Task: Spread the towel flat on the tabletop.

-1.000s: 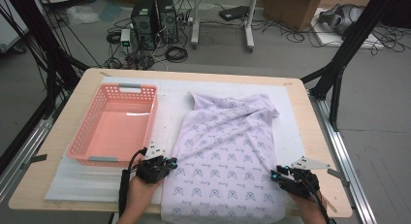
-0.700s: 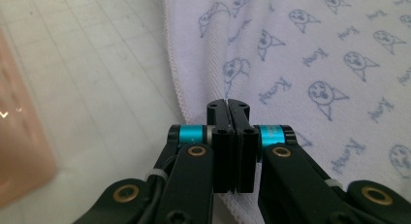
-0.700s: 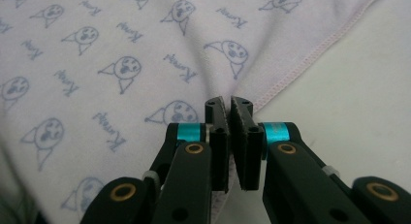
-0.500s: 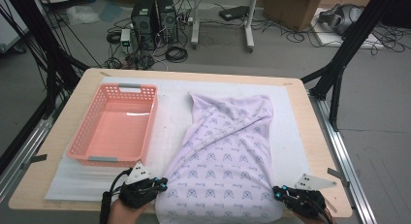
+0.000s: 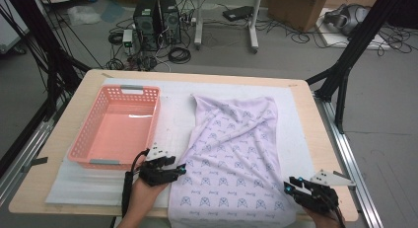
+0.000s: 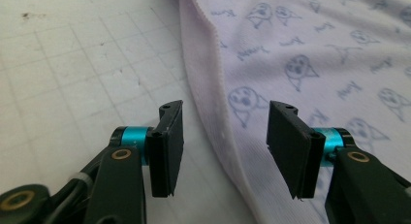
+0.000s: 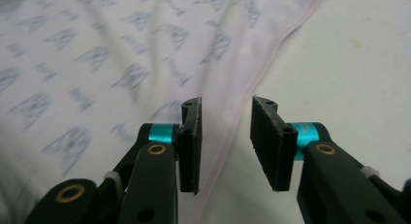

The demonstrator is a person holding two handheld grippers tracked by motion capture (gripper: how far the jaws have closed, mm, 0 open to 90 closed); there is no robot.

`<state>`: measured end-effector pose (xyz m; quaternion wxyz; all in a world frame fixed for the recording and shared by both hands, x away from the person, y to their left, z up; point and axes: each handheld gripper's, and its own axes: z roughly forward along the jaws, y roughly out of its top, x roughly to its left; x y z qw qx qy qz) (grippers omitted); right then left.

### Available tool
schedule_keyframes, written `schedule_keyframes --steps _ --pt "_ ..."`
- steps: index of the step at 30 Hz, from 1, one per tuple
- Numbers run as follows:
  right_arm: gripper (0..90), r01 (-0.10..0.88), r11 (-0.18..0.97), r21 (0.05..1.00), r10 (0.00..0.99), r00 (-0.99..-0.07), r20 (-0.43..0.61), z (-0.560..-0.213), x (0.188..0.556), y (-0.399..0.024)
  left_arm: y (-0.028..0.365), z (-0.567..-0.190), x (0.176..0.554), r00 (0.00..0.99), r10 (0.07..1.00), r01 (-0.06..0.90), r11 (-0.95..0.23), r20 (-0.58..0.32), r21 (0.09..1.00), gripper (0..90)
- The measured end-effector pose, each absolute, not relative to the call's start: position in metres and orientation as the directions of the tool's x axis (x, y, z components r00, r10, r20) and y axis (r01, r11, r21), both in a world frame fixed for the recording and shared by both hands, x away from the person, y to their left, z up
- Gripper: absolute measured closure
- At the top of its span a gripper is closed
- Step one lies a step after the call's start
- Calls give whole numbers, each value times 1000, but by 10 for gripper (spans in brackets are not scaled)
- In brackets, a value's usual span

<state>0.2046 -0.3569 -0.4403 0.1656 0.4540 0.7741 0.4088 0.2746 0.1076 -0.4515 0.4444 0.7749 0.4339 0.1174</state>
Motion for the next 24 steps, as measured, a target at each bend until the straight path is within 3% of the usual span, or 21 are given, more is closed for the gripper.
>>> schedule_keyframes --steps 2,3,5,7,9,18,19,21,24 --pt "606 583 243 775 849 -515 121 -444 218 -352 103 -451 278 599 781 561 -250 -179 789 530" --pt "597 589 246 770 853 -509 117 -446 224 -349 101 -451 277 591 795 551 -269 -141 790 592" --pt "605 599 260 757 860 -501 101 -449 233 -343 105 -450 277 599 791 549 -289 -127 785 838" --pt "676 591 279 757 857 -508 81 -449 235 -338 108 -449 273 587 799 557 -284 -129 780 877" --pt "851 581 302 756 834 -544 85 -449 233 -335 115 -449 265 576 805 567 -270 -141 778 879" --pt "871 584 316 748 810 -576 108 -447 209 -348 134 -445 232 585 793 579 -263 -169 772 871" --pt "871 587 315 745 813 -573 108 -447 205 -353 133 -446 231 586 789 582 -253 -182 773 850" --pt "872 592 312 743 826 -556 97 -446 197 -363 129 -448 232 591 779 589 -240 -209 772 700" --pt "869 602 306 737 839 -537 90 -445 187 -373 125 -446 236 604 764 573 -218 -227 790 559"
